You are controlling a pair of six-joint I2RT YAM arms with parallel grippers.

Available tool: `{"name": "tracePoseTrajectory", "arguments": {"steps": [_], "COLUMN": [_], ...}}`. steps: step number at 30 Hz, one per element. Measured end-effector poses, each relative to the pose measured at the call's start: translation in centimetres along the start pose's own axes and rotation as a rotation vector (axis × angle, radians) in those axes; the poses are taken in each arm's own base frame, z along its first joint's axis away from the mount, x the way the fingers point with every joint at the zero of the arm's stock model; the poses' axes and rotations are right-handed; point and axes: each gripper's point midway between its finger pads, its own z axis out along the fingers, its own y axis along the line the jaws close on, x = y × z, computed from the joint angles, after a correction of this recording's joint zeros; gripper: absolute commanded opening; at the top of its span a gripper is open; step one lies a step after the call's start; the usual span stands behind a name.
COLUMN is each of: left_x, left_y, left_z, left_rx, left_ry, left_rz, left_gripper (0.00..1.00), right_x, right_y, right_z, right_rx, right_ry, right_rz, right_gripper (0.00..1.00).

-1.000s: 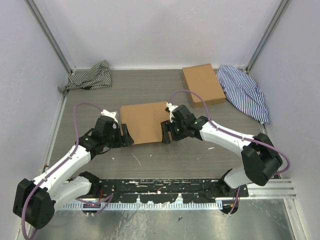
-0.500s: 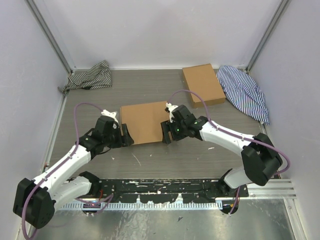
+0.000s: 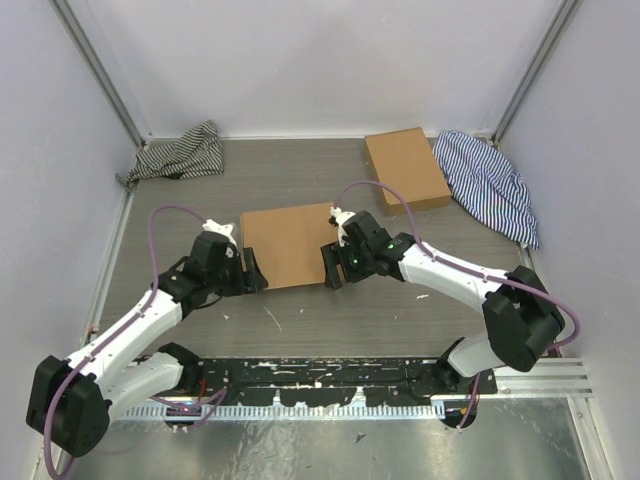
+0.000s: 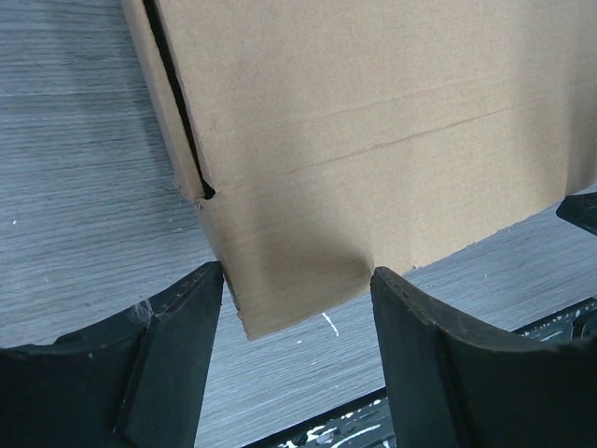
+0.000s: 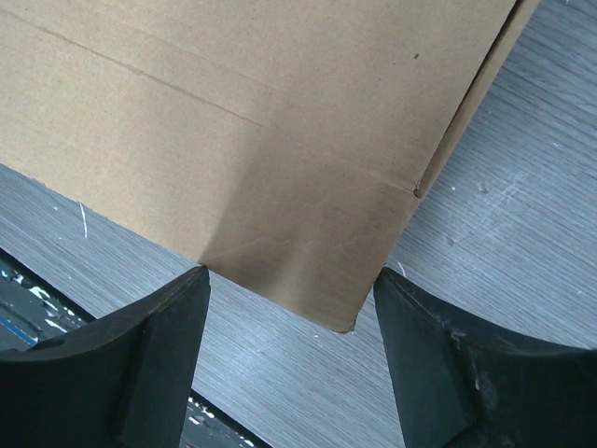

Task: Fold the paper box

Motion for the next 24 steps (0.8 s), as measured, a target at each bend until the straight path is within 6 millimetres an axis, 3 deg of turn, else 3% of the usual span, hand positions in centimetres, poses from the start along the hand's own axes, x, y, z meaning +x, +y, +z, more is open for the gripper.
{"name": "tracePoseTrajectory", "arguments": {"steps": [24], "left_x": [0.4], "left_y": [0.3], "left_z": [0.5], "left_rx": [-0.014], "left_ry": [0.025], "left_rz": [0.001], "left_gripper": [0.69], "right_x": [-0.3], "right_y": [-1.4], "right_z": [0.9], "right_rx": [0.073], "right_ry": [-0.036], "right_rz": [-0.004], "right_gripper": [0.72]}}
